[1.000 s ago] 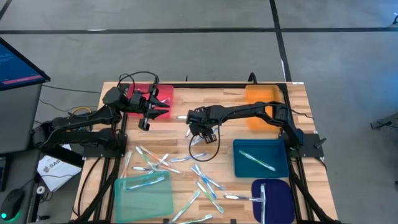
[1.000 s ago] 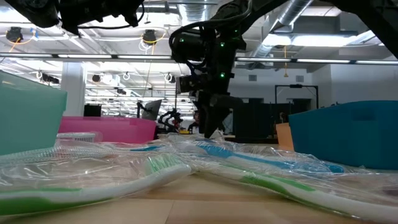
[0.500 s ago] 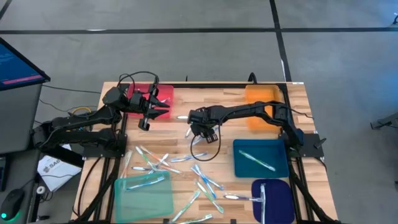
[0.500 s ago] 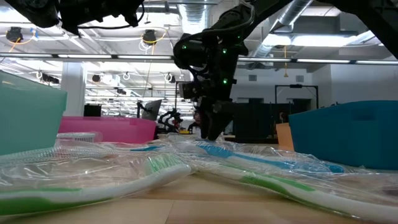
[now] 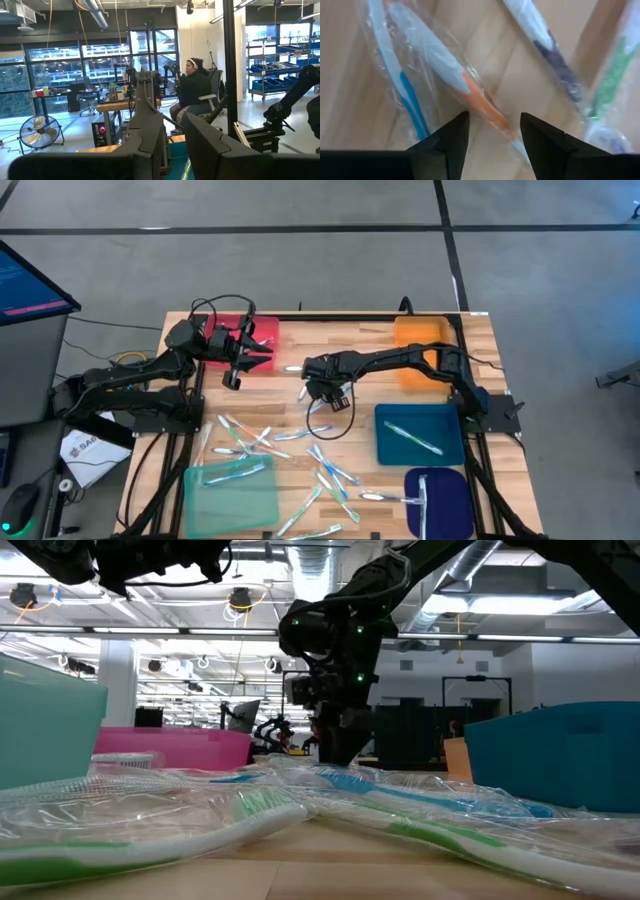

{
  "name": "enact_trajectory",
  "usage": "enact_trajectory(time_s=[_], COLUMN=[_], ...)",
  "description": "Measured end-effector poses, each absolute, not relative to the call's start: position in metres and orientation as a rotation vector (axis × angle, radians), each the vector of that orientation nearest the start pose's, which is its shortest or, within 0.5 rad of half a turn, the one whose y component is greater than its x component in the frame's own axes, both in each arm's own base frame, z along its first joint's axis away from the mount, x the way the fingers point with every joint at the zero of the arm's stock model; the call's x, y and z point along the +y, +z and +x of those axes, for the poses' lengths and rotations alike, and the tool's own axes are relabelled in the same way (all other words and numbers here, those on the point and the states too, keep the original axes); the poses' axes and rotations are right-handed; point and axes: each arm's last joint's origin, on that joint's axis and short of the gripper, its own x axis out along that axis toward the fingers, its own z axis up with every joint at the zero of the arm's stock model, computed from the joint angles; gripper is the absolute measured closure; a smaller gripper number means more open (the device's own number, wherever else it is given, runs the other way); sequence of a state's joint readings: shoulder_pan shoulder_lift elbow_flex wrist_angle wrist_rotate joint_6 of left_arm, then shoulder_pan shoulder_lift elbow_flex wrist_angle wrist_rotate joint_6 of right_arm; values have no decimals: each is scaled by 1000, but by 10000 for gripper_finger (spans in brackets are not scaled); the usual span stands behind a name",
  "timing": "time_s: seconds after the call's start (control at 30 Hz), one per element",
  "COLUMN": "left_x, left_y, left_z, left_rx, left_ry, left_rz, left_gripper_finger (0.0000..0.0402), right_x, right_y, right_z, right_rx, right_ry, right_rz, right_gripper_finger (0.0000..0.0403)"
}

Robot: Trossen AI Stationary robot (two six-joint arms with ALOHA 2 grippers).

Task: Pick & Place Toothbrushes
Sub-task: Put the orange toothbrush into the orange bin

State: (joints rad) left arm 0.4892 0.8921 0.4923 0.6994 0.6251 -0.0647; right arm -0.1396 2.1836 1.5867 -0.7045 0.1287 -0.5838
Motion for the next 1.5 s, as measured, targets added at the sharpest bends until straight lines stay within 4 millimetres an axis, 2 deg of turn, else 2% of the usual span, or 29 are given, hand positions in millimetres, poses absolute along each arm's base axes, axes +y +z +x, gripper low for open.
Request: enact_trajectory(time_s=[0.2,0.37,0.57,0.8,0.97,1.07,1.5], left_x=[75,75,75,75,75,75,75], left_y=[296,296,296,296,296,296,296], left_z=[176,176,176,176,176,176,176], left_rx=[-250,-250,-250,-250,-250,-250,-248], left_ry=[-143,-143,-143,-143,-143,-143,-143], left_rz=[94,94,94,94,94,94,93], left_gripper_finger=[329,329,329,329,329,329,329], right_x=[-68,-71,-73,-62,-57,-55,-56], right_y=[123,120,120,119,120,120,145], right_z=[428,426,424,424,425,426,440], right_rx=[1394,1395,1417,1431,1430,1428,1422], right_ry=[162,168,86,67,57,52,-1], right_rz=[-431,-277,-155,-146,-141,-134,-20], right_gripper_finger=[240,263,323,391,378,389,398])
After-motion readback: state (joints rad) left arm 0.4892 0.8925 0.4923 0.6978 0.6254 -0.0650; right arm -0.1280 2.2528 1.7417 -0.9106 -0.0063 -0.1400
